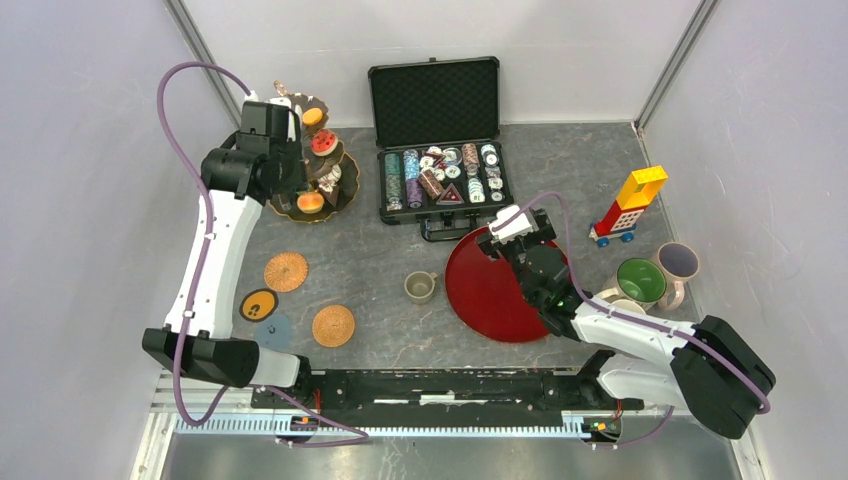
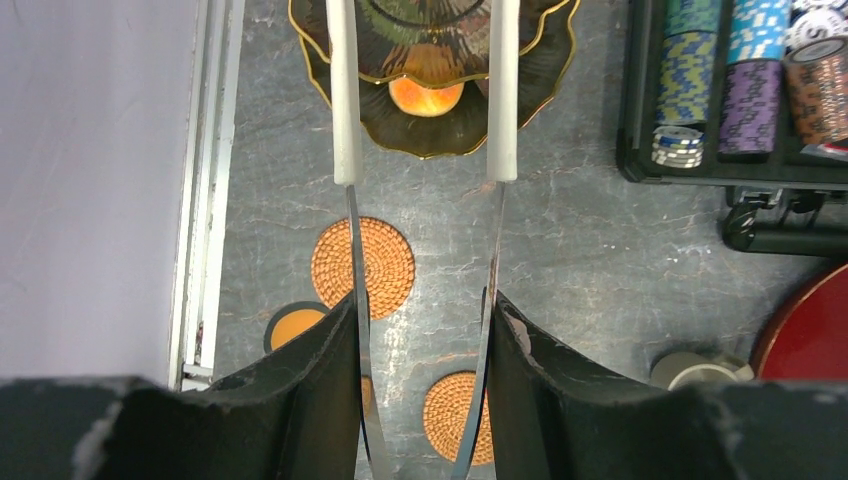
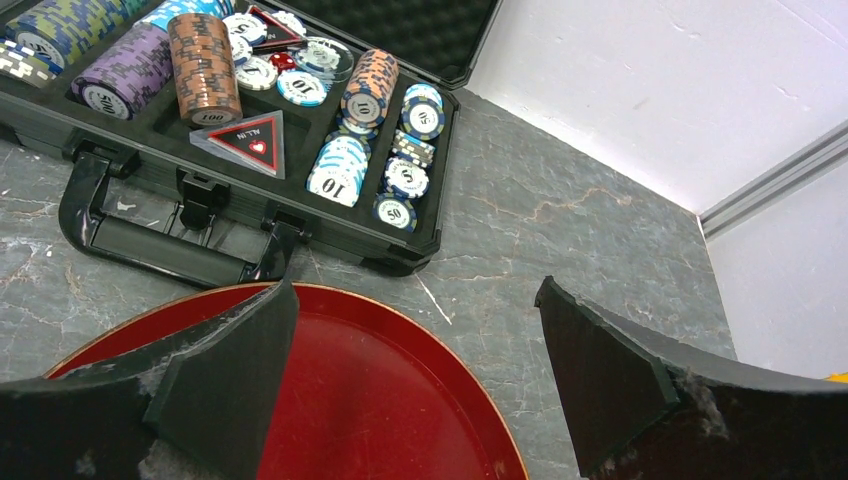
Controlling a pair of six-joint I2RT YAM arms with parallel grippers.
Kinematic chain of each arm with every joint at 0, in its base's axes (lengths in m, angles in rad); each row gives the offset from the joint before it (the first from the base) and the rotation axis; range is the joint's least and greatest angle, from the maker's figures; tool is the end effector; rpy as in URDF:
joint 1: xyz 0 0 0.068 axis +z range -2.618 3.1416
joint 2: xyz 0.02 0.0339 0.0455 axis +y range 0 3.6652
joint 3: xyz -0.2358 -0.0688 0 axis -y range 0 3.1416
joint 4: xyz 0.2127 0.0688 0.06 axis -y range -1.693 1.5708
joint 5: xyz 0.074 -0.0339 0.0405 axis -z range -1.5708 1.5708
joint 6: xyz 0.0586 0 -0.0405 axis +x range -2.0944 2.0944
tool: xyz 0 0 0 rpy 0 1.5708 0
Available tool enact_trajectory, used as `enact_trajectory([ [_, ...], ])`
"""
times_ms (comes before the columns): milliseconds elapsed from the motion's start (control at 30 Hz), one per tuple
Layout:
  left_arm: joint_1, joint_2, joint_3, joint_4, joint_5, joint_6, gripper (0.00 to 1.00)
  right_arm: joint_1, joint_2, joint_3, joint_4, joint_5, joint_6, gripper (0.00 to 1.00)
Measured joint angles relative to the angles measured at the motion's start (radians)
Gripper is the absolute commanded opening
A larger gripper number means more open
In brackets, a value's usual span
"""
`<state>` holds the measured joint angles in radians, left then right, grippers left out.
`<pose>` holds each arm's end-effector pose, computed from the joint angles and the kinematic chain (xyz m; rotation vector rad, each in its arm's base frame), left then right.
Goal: Serve the afternoon tea
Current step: Place the desert on the desert table.
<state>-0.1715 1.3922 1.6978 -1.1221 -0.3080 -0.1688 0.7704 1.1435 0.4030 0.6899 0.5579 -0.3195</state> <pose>0.2512 -0.0255 0.3721 -0.1409 2.3431 0.2013 0.1962 0.1472 0.2226 -0.4449 1.5522 -0.1039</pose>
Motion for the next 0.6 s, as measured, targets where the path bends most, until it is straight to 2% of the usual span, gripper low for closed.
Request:
enact_trajectory([
  [300,0.0,0.006,0.024,0.002,0.024,0.006,0.51,0.0,0.004,0.001,-0.003,-0.008,0.001,0.98],
  [433,0.002,0.022,0.024,0.003,0.021,0.014,0.57,0.0,0.006,0.001,-0.003,-0.008,0.001,0.98],
  [600,0.007,0.029,0.024,0.018,0.018,0.014,0.57,0.0,0.014,0.001,-0.003,-0.012,0.003,0.98],
])
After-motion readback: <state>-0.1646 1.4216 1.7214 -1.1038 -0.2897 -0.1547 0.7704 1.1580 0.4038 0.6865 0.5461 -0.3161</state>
